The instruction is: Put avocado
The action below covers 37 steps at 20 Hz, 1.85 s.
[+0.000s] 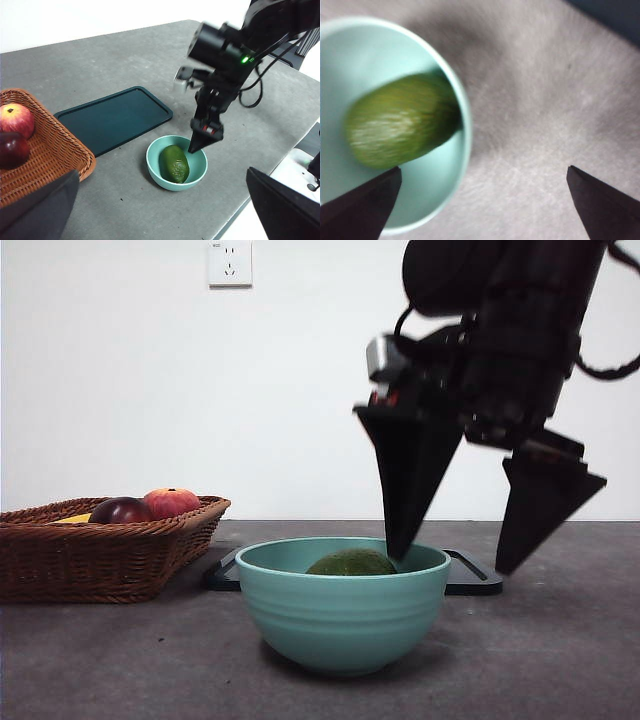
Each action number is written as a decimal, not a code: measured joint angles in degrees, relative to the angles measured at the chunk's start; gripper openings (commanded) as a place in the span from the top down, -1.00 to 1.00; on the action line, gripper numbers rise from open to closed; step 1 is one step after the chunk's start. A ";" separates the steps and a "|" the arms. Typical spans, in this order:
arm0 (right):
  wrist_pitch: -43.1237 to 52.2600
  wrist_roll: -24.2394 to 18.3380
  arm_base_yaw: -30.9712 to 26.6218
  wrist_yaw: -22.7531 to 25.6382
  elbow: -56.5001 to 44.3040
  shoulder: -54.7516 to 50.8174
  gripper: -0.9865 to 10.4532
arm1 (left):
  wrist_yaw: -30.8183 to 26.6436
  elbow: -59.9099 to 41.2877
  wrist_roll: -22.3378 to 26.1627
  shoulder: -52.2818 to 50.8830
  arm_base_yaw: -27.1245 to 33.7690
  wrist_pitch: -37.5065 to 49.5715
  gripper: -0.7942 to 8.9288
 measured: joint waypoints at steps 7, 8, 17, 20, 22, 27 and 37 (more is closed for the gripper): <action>0.07 0.07 1.42 0.44 0.02 3.78 0.37 | 0.02 0.00 0.00 0.00 0.00 0.00 -0.26; 0.22 0.07 1.70 0.44 0.02 4.00 0.50 | 0.00 0.00 0.00 0.00 0.00 0.00 -0.26; 0.59 0.13 3.52 0.46 2.67 3.98 0.82 | 0.00 0.00 0.00 0.00 0.00 0.00 -0.26; -2.84 0.15 2.82 1.70 8.02 4.00 0.82 | 0.02 0.00 0.00 0.00 0.00 0.00 -0.26; -5.11 0.20 1.77 3.65 13.44 4.20 0.82 | 0.02 0.00 0.00 0.00 0.00 0.00 -0.26; -14.60 0.52 -4.57 4.92 31.12 13.40 0.82 | 0.00 0.00 0.00 0.00 0.00 0.00 -0.26; -19.67 3.58 -13.33 -2.62 53.68 38.21 0.82 | 0.00 0.00 0.00 0.00 0.00 0.00 -0.26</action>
